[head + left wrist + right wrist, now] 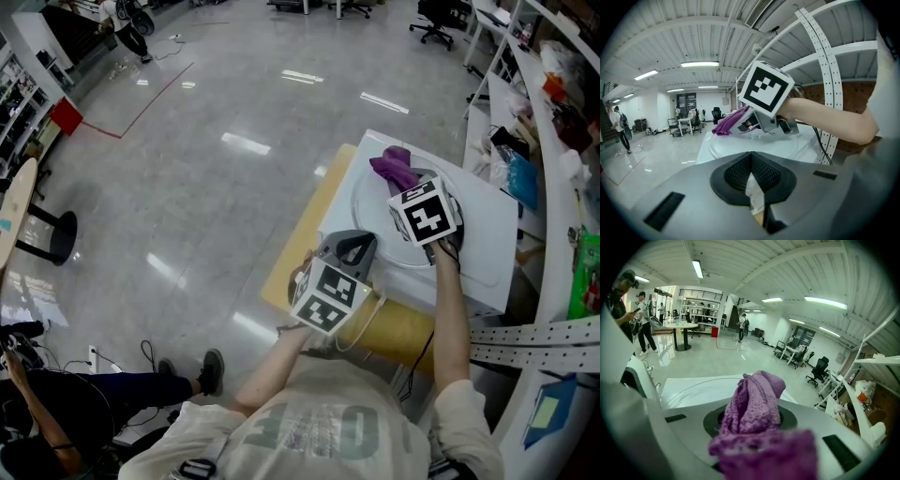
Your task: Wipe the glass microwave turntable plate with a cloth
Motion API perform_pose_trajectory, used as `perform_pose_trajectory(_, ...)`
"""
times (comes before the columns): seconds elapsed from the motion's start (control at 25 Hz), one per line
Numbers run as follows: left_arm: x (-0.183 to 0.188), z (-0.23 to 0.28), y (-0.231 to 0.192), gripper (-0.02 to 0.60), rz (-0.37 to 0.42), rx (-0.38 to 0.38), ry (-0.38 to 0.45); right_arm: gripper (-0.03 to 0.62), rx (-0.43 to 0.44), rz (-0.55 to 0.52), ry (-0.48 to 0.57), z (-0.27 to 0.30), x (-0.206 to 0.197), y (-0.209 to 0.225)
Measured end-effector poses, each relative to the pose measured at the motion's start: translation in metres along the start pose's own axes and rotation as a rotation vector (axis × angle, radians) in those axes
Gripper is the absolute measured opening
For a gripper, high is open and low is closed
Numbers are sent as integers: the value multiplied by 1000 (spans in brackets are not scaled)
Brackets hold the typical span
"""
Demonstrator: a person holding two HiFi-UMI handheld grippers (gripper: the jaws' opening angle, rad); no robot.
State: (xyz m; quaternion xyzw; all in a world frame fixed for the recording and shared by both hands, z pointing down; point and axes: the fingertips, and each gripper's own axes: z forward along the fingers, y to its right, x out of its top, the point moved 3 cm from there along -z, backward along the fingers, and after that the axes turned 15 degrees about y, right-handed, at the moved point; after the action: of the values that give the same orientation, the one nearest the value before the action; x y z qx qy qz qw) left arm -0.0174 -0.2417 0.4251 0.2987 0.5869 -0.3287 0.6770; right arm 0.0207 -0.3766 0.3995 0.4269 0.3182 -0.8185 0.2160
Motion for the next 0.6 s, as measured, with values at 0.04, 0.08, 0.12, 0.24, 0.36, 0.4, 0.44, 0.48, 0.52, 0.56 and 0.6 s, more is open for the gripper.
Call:
perform_pose_trajectory(0.04,0,-1,0,0,0,2,0,57,15,-10,3,-4,1,-8)
perform_pose_trajectory(0.08,0,-1,-1,0,0,3,1,57,32,-18,7,-7,3,-15)
perform_pose_trajectory(0.12,0,-1,-1,0,1,4,1,57,50,-25,13,-10,4,-21)
perform_pose_trajectory(0.24,0,-1,-1,0,3,4,1,57,103,-39,49,-17,9,-38)
perform_pose_trajectory(0.36,0,-1,-1,0,2,6,3,57,142,-37,42,-27,7,-54)
perform_pose_trajectory(0.4,0,-1,-1,0,1,5,3,57,155,-36,36,-30,5,-59)
perform_pose_trajectory(0.44,0,-1,-1,0,2,4,3,57,167,-35,34,-34,5,-64)
perform_pose_trajectory(0.48,0,-1,-1,0,3,2,2,57,178,-36,35,-37,5,-68)
perform_pose_trajectory(0.52,0,-1,-1,0,4,1,1,57,189,-38,38,-39,6,-71)
perform_pose_trajectory(0.56,0,-2,-1,0,4,1,1,57,200,-39,41,-41,6,-75)
perform_pose_trajectory(0.6,0,-3,-2,0,5,2,1,57,212,-39,41,-42,7,-78)
